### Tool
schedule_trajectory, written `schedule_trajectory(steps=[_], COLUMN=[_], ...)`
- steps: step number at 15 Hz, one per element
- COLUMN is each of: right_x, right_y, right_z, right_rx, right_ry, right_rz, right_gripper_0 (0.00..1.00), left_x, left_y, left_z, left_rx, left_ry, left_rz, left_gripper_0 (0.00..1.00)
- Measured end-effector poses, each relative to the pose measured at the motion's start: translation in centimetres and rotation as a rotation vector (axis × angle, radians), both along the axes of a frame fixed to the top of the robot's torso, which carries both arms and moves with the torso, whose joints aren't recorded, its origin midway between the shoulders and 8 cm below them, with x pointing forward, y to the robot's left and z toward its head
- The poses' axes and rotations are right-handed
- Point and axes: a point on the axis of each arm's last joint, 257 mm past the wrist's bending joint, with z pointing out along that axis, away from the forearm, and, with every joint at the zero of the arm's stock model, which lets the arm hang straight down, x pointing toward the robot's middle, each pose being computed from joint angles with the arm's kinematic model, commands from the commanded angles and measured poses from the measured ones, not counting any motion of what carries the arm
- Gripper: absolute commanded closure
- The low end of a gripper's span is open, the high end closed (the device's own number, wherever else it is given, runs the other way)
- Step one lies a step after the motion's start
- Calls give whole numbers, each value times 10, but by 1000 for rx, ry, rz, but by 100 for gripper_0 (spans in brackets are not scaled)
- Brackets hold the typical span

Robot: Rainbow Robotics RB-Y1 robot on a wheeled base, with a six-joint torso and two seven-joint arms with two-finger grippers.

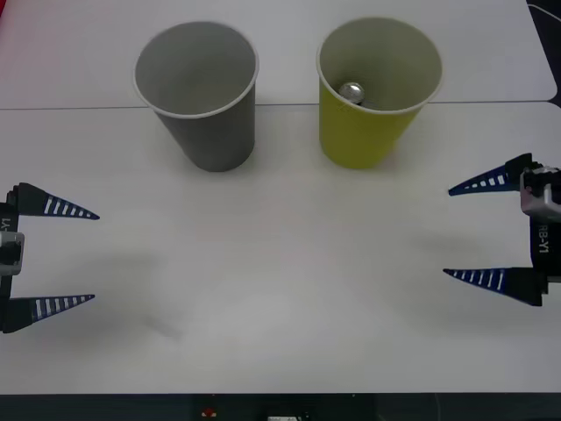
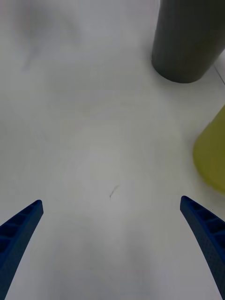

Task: Put the can into the green bin and the plastic bottle into the gray bin

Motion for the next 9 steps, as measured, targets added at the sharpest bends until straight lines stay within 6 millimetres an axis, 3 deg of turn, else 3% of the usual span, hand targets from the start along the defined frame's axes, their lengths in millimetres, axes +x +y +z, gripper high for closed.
schedule_trajectory(steps=[9], right_x=[-3], right_y=[-6], right_z=[-1], right_rx=[-21], right_ry=[-3], right_rz=[11], right_gripper_0=[0], left_x=[0], left_y=[0], left_z=[0], left_rx=[0], left_ry=[0], left_rz=[0], left_gripper_0=[0])
